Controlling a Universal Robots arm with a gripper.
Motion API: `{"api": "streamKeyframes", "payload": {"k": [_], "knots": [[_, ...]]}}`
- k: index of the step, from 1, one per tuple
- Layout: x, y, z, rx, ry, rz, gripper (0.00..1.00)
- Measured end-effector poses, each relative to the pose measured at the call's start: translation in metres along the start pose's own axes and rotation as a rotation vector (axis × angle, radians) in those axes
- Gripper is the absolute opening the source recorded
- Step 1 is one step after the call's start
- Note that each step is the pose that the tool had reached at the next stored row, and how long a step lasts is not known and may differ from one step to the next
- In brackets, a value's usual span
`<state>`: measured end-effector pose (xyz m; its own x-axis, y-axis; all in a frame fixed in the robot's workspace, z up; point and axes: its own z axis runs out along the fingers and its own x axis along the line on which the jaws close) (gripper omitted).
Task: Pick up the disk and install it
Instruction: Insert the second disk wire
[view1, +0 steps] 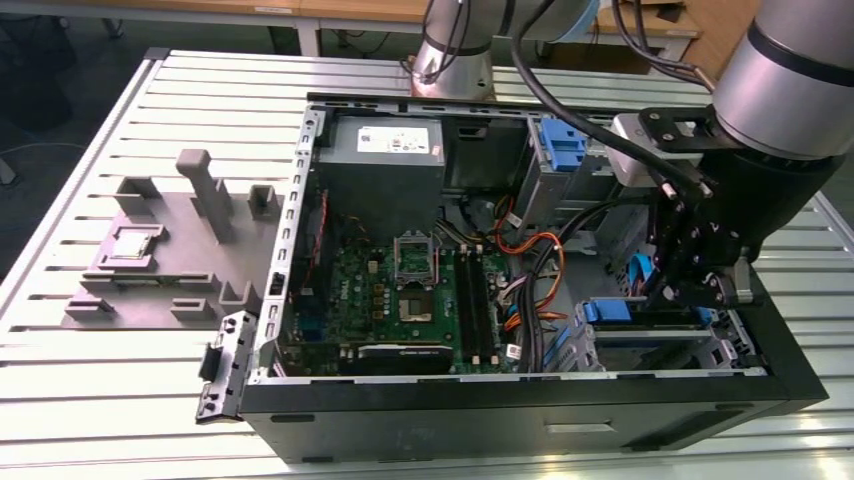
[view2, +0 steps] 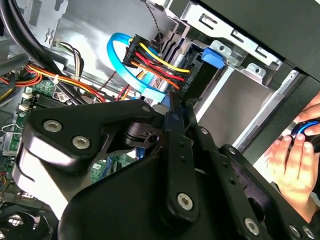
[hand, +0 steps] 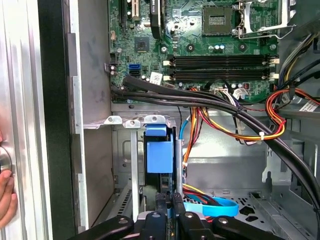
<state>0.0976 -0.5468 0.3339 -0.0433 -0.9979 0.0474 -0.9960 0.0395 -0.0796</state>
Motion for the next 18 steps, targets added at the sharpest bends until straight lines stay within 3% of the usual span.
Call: {"api": "streamKeyframes", "payload": {"k": [18], "knots": [[0.0011, 0.0001, 0.0017, -0.0003, -0.006, 0.0, 0.16]]}}
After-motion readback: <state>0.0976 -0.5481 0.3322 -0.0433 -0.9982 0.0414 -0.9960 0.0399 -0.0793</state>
